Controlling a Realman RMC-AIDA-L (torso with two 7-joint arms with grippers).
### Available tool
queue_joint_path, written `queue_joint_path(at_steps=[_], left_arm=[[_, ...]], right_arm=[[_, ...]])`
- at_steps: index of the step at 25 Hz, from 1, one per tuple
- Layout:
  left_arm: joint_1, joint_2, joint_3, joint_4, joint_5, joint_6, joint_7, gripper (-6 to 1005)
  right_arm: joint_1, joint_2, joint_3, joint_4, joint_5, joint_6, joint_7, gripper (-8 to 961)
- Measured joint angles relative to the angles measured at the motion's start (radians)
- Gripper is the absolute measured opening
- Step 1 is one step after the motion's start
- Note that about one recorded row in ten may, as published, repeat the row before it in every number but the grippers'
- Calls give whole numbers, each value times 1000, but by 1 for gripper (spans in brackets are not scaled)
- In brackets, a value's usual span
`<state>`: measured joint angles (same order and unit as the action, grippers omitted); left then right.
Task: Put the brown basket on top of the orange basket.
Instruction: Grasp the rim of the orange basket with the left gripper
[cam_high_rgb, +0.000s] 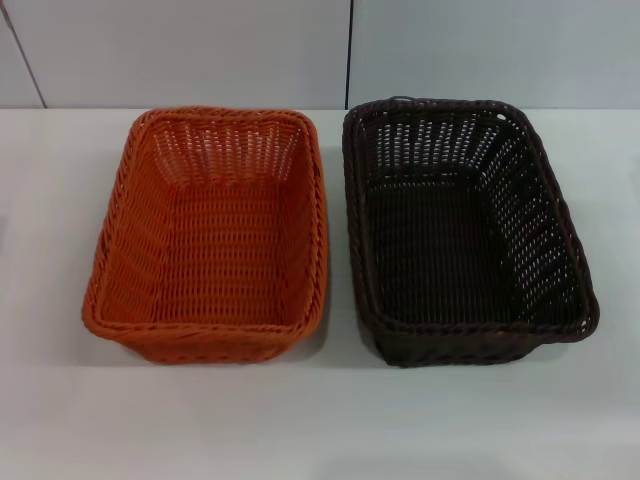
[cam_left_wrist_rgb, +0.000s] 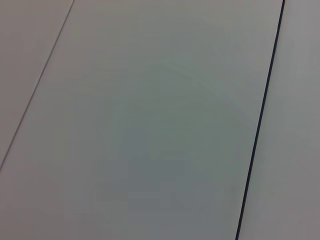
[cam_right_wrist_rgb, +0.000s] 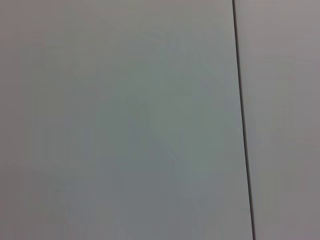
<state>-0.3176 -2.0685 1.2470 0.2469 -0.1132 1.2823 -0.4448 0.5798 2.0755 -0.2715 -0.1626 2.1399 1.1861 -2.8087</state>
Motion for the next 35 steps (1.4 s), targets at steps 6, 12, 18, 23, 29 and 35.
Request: queue_joint_path(at_steps=[6,12,18,23,29,35], left_arm=[[-2,-1,7,0,0,0,0,769],[-4,-1,12,0,0,0,0,768],[-8,-1,12,0,0,1,0,769],[-8,-1,12,0,0,0,0,769],[-8,-1,12,0,-7,-1,0,769],[-8,-1,15,0,-5,-4,-5,769]], right_arm=[[0,0,0,0,0,2,0,638],[0,0,0,1,0,4,3,638],[1,0,0,3,0,4,4,638],[2,0,0,3,0,6,5,638],[4,0,0,3,0,6,5,638],[11,0,0,3,0,6,5,638]])
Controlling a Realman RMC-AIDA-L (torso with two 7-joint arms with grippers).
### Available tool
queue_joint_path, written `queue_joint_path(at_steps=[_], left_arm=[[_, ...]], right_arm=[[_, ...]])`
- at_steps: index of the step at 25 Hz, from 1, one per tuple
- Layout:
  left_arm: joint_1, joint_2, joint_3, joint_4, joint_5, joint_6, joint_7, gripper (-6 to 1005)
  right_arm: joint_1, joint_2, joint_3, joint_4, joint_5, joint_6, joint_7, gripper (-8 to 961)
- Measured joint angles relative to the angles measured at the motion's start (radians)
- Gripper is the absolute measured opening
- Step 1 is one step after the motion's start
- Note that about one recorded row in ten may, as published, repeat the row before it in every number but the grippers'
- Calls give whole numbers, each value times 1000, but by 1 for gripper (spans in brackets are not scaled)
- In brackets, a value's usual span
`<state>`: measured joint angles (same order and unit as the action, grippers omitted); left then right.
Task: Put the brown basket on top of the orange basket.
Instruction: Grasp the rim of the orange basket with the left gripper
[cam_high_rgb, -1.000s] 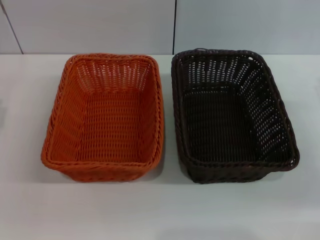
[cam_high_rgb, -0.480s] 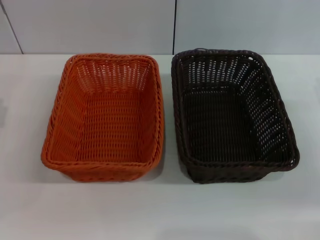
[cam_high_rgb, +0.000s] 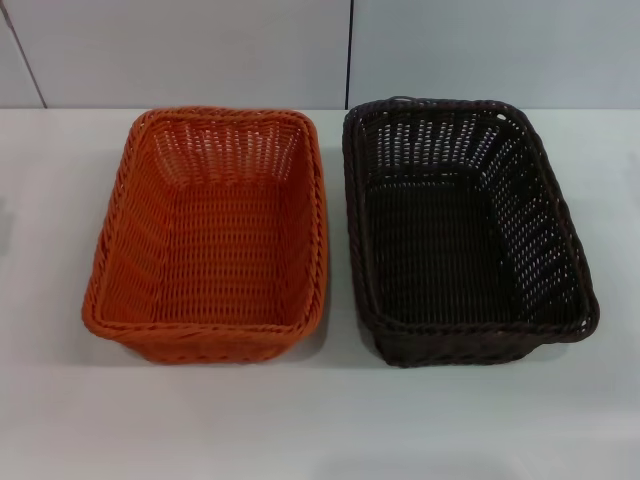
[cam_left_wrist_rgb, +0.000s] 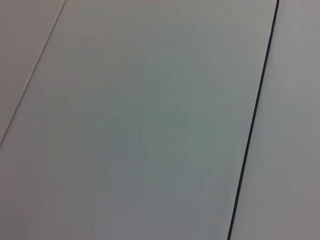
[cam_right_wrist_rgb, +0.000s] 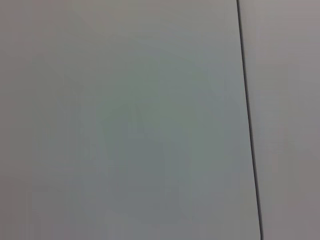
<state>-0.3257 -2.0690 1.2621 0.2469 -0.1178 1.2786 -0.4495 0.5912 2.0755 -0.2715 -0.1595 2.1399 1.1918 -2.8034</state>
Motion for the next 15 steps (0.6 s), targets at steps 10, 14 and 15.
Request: queue_joint_path(at_steps=[10,14,15], left_arm=[[-5,11,16,24,2,-18,-89,769],[0,31,72,58,7,-24,-188,769],[0,31,72,58,7,-24,-188,769]], right_arm=[[-4,0,0,2,0,-1,-1,638],[-2,0,-4,1,0,20,-1,638],[-1,0,-4,1,0,27,-1,638]])
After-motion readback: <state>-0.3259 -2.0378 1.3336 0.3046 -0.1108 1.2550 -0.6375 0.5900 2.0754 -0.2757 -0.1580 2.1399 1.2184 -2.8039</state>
